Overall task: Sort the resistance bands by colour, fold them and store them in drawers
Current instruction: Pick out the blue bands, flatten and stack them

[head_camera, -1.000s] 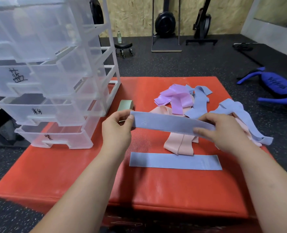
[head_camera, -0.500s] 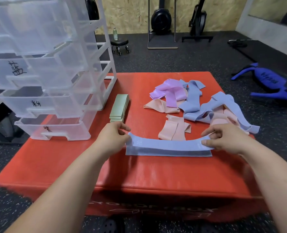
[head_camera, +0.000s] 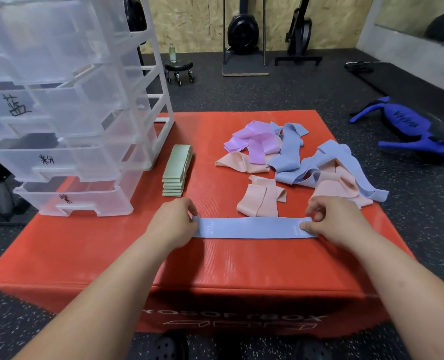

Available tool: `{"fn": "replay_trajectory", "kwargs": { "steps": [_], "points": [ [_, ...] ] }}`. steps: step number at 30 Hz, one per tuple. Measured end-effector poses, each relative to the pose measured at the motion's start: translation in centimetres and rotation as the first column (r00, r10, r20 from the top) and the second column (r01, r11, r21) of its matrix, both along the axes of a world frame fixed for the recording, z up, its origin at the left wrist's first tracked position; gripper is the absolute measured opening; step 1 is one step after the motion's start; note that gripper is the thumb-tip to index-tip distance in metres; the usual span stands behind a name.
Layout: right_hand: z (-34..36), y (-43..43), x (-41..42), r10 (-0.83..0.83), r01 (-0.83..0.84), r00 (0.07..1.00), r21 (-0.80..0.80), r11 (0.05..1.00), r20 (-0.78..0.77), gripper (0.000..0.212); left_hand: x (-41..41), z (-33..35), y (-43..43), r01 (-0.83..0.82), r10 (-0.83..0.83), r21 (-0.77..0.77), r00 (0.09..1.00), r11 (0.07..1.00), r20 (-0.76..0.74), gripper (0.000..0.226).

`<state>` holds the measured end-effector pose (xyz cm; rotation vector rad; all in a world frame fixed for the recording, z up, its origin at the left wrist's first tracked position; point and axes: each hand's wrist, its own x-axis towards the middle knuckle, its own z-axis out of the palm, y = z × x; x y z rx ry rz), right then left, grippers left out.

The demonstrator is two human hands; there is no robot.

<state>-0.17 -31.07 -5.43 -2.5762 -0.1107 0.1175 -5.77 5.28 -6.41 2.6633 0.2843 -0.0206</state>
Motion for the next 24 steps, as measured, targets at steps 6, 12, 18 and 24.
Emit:
{"fn": "replay_trajectory", "kwargs": {
  "steps": [6,12,18,24],
  "points": [
    [0.1,0.0,0.1,-0.012,0.012,0.996,-0.002,1.0,-0.09,0.024,0.6,-0.1,0.2,-0.048,0.049,0.013,0.997,0.999,-0.06,0.018],
    [0.2,0.0,0.5,-0.048,0.064,0.99,0.114,0.991,-0.133,0.021,0.6,0.1,0.6,-0.077,0.069,-0.086,0.994,0.993,-0.089,0.012],
    [1.6,-0.6,-0.1,-0.01,0.159,0.947,0.444,0.882,-0.32,0.022,0.1,1.7,1.1,-0.11,0.077,-0.357,0.991,0.928,-0.107,0.012],
    [2.2,-1.6,-0.1,0.022,0.235,0.902,0.535,0.812,-0.431,0.028,-0.7,3.2,2.4,-0.117,0.031,-0.502,0.984,0.857,-0.176,0.008]
  ]
}}
